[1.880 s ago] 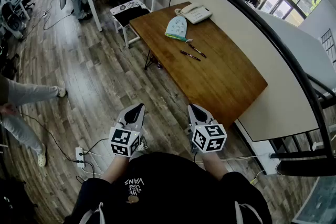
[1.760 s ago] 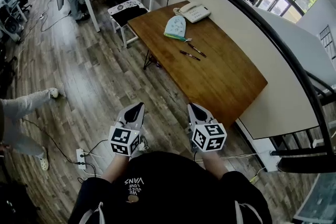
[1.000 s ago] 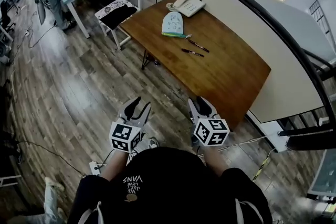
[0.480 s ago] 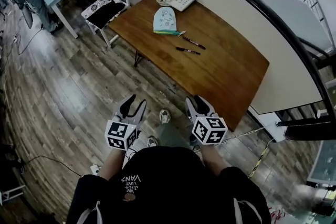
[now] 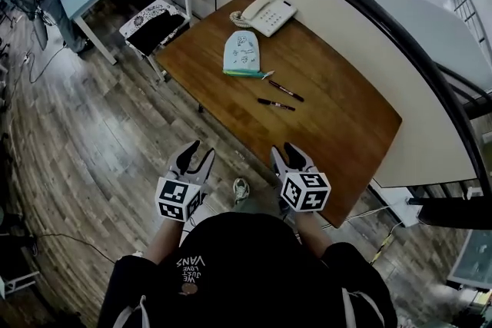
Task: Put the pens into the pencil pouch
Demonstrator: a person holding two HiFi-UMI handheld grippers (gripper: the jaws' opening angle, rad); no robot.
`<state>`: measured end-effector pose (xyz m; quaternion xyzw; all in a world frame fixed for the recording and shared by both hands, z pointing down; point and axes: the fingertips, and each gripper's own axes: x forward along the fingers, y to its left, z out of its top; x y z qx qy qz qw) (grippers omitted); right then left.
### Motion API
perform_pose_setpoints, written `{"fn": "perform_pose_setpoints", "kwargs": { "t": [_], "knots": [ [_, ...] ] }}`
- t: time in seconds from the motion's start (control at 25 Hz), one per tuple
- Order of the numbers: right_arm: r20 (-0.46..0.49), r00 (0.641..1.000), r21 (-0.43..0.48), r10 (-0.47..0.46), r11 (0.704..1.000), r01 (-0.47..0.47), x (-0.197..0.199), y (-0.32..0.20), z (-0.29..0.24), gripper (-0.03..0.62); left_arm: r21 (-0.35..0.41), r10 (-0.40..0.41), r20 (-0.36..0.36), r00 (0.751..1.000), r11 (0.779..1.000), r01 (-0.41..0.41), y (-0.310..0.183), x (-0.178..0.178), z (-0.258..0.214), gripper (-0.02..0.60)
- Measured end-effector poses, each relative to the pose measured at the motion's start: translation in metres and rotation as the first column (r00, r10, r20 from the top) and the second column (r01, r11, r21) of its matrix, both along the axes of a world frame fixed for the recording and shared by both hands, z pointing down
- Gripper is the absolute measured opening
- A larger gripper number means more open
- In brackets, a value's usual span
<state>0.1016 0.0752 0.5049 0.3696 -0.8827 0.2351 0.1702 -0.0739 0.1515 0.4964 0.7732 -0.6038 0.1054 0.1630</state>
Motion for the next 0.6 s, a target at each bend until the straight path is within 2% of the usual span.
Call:
{"fn": "perform_pose_setpoints", "kwargs": {
  "t": [0.28, 0.6],
  "knots": [
    [-0.048, 0.997, -0.032, -0.059, 0.998, 0.058, -0.005, -0.053, 0.018, 0.126, -0.036, -0.038, 0.003, 0.999, 0.999, 0.039, -0.055, -0.009, 0.008, 0.153],
    [-0.104, 0.992, -0.053, -0.065, 0.997, 0.060, 0.009, -0.091, 0.041, 0.126, -0.093, -0.008, 0.058, 0.998, 0.996, 0.014, -0.086, -0.014, 0.025, 0.153]
  ]
}}
